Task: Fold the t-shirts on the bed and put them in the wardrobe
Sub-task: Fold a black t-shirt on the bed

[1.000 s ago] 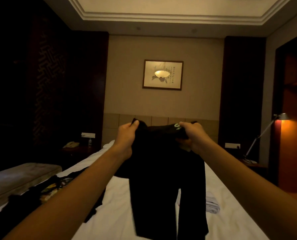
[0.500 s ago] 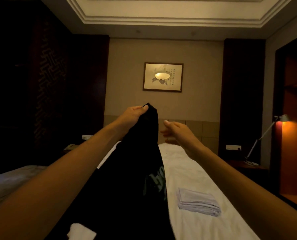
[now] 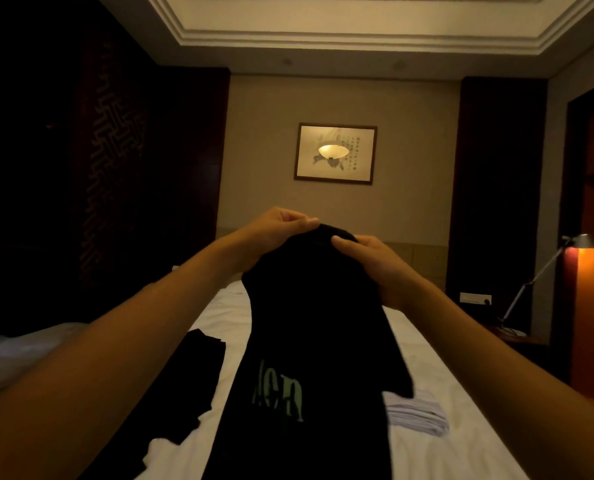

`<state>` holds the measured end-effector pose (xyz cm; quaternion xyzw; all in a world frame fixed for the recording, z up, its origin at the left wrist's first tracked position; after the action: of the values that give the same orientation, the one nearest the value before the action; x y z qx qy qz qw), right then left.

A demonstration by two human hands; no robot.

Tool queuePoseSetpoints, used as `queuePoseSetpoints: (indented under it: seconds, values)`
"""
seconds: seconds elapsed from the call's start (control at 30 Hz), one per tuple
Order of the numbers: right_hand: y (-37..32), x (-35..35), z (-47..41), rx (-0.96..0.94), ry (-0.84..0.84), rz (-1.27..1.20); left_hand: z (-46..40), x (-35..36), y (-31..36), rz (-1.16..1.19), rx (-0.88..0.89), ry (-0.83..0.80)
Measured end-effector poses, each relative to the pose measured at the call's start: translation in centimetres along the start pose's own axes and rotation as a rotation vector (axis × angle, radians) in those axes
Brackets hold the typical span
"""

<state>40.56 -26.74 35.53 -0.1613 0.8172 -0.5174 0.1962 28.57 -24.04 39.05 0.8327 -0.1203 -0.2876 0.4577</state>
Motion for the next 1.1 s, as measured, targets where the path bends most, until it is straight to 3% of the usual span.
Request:
queuePoseSetpoints:
  seconds: [0.1,0.23,0.3,0.4,0.53,0.67,0.73,0.9,1.1]
  values:
    - [-1.2,-0.8,0.3,-0.057,0.066,-0.065,0.9,1.8,-2.8,0.124,-0.051,-0.137]
    - [-1.6,-3.7,0.5,-0.072,0.332,-0.069,1.9,4.1,-7.7,0.349,0.014,-0.311]
    - [-1.3,-5.4,1.0,-0.055,0.443,-0.072,2.1,3.8,-9.1,0.515,0.046,-0.256]
    - [-0.6,-7.3,1.6,-0.057,0.526,-0.042,2.1,2.1,-9.2,0.659,0.041,-0.01]
    - [0.6,-6.5,1.2,0.032,0.395,0.164,1.1,0.9,-6.7,0.468,0.037,0.16]
    - [2.4,-1.8,0.2,0.143,0.005,0.166,0.2,2.0,-4.6,0.271,-0.072,0.09]
    - [2.8,0.0,-0.1,0.126,-0.104,0.119,-0.2,2.2,-3.9,0.179,-0.067,0.095]
    - [3.0,0.5,-0.5,0.174,-0.032,0.229,-0.3,2.0,-3.3,0.121,-0.086,0.132]
    - [2.3,0.3,-0.7,0.159,0.02,0.217,0.2,2.5,-4.4,0.247,-0.097,0.068]
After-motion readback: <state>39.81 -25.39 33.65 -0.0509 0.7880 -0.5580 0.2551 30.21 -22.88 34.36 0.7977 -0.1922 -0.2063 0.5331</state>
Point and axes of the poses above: each hand's wrist, its own z-axis away from the middle knuckle, its own x-axis out of the palm, y = z × x, the point moved 9 cm from there along -z, towards the middle knuckle, and after that the axes turned 5 degrees about -y, right-handed, at the moved point
